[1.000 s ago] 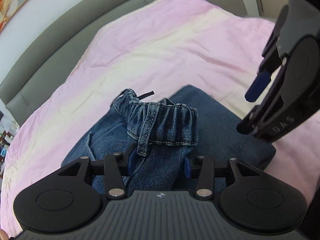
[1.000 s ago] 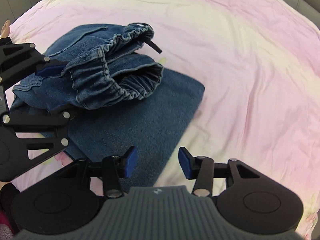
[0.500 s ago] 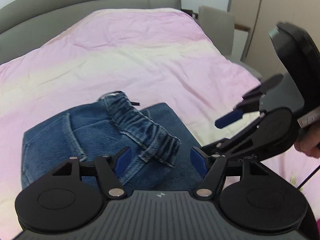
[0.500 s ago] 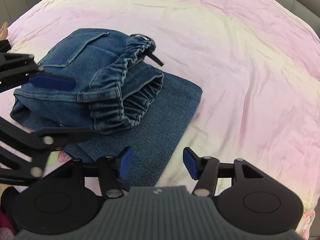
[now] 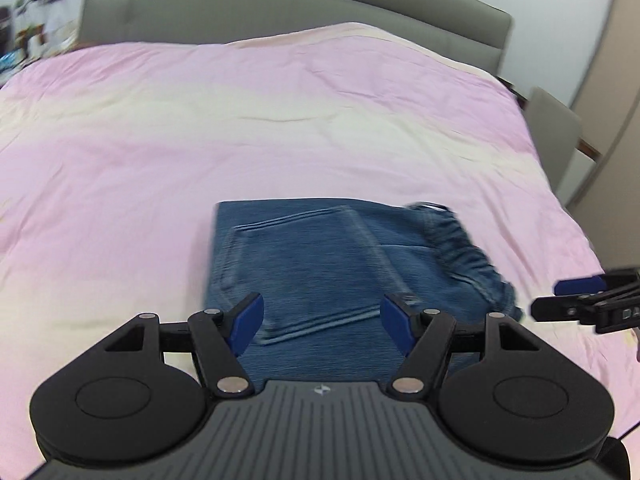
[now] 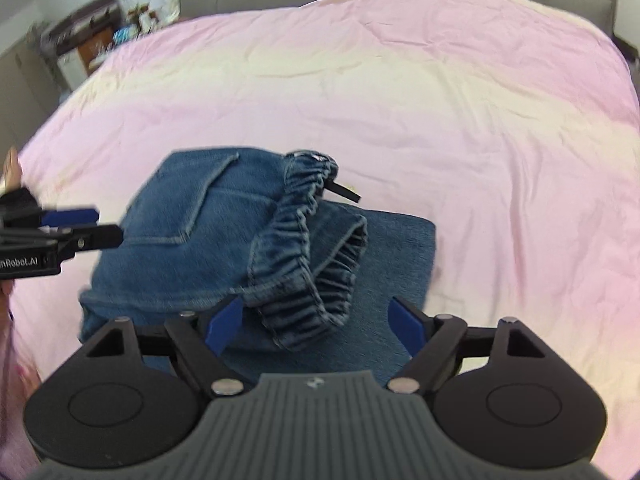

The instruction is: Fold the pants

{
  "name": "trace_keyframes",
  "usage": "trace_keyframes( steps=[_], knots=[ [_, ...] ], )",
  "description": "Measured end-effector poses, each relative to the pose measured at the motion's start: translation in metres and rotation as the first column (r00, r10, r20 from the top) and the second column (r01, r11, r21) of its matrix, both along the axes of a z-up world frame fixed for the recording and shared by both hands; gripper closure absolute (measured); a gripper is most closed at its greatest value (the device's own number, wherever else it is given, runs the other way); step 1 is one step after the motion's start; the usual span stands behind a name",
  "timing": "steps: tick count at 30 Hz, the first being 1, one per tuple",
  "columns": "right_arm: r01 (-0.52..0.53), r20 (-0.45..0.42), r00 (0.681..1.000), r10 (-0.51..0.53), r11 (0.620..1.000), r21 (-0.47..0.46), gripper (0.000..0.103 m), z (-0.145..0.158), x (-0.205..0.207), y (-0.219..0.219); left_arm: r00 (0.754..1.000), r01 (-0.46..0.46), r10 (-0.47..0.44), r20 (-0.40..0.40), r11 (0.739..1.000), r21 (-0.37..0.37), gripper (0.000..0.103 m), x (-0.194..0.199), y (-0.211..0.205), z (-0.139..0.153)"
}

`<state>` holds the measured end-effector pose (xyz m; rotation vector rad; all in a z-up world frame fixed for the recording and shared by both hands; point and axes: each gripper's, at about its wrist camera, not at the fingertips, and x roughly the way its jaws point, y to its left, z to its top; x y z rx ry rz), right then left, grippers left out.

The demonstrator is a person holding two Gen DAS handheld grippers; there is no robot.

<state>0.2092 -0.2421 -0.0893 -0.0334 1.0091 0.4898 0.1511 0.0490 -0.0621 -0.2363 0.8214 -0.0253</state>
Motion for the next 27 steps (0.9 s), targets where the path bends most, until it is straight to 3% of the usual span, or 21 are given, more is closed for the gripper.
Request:
trace_keyframes(
  steps=[4,10,16,20,24,26,27],
  knots=[
    [0.107,-0.032,0.994,-0.104,0.99,0.097,0.022,-0.008,0.011,-0.002,0.999,-0.04,0.04,-0.024,0.999,0.0,0.025,0.001,0.022,-0.01],
    [0.233,-0.177,0.965,-0.194,0.944,0.235,0.022,-0.028,0.038,-0.009,0.997,-0.059,0.056,-0.062,0.998,-0.035,0.025,0.004,0.039,-0.029],
    [0.316,-0.293,0.927,-0.235,0.909,0.271,0.023,-0.053,0.08,-0.007,0.994,-0.054,0.049,-0.093,0.997,-0.054,0.026,0.013,0.043,-0.044],
    [0.365,-0.372,0.895,-0.247,0.885,0.289,0.036,-0.078,0.106,-0.008,0.995,-0.049,0.042,-0.094,0.996,-0.074,0.026,0.019,0.047,-0.046],
    [0.386,-0.414,0.88,-0.232,0.857,0.342,0.039,-0.095,0.12,-0.003,0.993,-0.054,0.045,-0.106,0.995,-0.083,0.026,0.025,0.05,-0.046],
    [0.359,-0.396,0.894,-0.209,0.864,0.354,0.069,-0.095,0.122,0.003,0.993,-0.059,0.049,-0.112,0.994,-0.088,0.026,0.026,0.049,-0.045],
    [0.344,-0.377,0.902,-0.209,0.876,0.339,0.072,-0.091,0.121,0.006,0.992,-0.061,0.051,-0.114,0.994,-0.087,0.026,0.026,0.049,-0.044]
  ],
)
